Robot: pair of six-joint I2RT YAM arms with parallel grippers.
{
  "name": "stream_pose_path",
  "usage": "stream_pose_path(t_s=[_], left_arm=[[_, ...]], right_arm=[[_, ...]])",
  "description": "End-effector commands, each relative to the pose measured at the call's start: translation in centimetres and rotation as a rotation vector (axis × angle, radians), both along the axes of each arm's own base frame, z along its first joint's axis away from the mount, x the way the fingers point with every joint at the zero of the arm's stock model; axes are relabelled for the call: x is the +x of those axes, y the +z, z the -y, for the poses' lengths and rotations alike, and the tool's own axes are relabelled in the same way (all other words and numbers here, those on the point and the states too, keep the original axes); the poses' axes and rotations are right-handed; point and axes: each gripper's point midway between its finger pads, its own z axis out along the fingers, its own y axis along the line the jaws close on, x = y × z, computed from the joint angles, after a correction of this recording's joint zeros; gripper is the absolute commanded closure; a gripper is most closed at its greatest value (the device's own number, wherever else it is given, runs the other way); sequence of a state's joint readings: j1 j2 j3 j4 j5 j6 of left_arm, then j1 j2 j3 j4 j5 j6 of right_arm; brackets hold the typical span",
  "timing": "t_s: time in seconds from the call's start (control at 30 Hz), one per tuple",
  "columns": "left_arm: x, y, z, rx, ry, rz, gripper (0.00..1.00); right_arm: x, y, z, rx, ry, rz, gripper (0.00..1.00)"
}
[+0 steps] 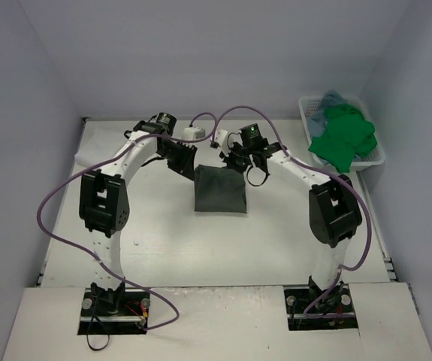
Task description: Fold and stack the t-shirts
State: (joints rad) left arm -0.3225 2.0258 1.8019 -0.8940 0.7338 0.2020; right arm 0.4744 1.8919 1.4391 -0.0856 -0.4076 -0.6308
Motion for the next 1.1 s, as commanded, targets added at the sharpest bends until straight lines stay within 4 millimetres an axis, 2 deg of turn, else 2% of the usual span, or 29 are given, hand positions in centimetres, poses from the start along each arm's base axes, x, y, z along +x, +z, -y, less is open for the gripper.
stream_pose_path(t_s=[0.0, 0.03, 0.1, 0.13, 0.3, 0.33, 0.43, 0.5, 0.63, 0.77, 0.8, 0.87, 1.0, 1.07], left_arm=[[-0.2, 5.1, 1.0, -0.070, -0.031, 0.130, 0.90], [-0.3, 5.0, 1.0, -0.068, -0.034, 0.131, 0.91], [-0.3, 5.1, 0.8, -0.065, -0.030, 0.136, 0.95], [-0.3, 5.2, 0.7, -0.059, -0.028, 0.142, 1.00], [-0.1, 5.9, -0.1, -0.063, -0.011, 0.170, 1.00], [-0.1, 5.9, -0.3, -0.065, 0.001, 0.162, 1.00], [-0.1, 5.8, -0.4, -0.068, 0.004, 0.160, 1.00], [-0.2, 5.6, -0.3, -0.072, 0.003, 0.152, 1.00], [0.1, 6.1, 0.1, -0.097, 0.008, 0.145, 1.00], [0.1, 6.5, 0.8, -0.115, 0.007, 0.140, 1.00], [0.1, 6.5, 0.9, -0.116, 0.008, 0.137, 1.00], [-0.1, 6.3, 1.0, -0.118, 0.010, 0.126, 1.00], [-0.5, 5.6, 0.6, -0.104, 0.031, 0.091, 1.00], [-0.9, 5.2, 0.3, -0.113, 0.055, 0.051, 1.00]], right_arm=[[-1.0, -1.0, 0.6, 0.009, -0.008, -0.048, 1.00], [-1.4, -2.2, 0.7, 0.001, -0.004, -0.075, 1.00], [-2.0, -3.2, 0.6, 0.008, 0.010, -0.108, 1.00], [-2.3, -4.4, 0.6, 0.003, 0.015, -0.137, 1.00], [-3.3, -8.1, 0.1, 0.002, 0.053, -0.231, 1.00], [-3.6, -9.5, 0.1, -0.008, 0.054, -0.260, 1.00], [-4.2, -11.8, 0.3, -0.034, 0.059, -0.304, 1.00], [-4.2, -12.3, 0.6, -0.044, 0.059, -0.311, 1.00], [-3.6, -10.4, 0.6, -0.029, 0.052, -0.277, 0.97], [-1.9, -7.3, 1.0, 0.001, 0.010, -0.223, 0.78], [-1.2, -5.8, 1.0, 0.018, 0.001, -0.195, 0.76], [-0.5, -4.3, 1.4, 0.033, -0.027, -0.170, 0.69], [0.4, -0.2, 1.6, 0.072, -0.054, -0.104, 0.69], [0.1, 1.4, 1.3, 0.096, -0.054, -0.095, 0.69]])
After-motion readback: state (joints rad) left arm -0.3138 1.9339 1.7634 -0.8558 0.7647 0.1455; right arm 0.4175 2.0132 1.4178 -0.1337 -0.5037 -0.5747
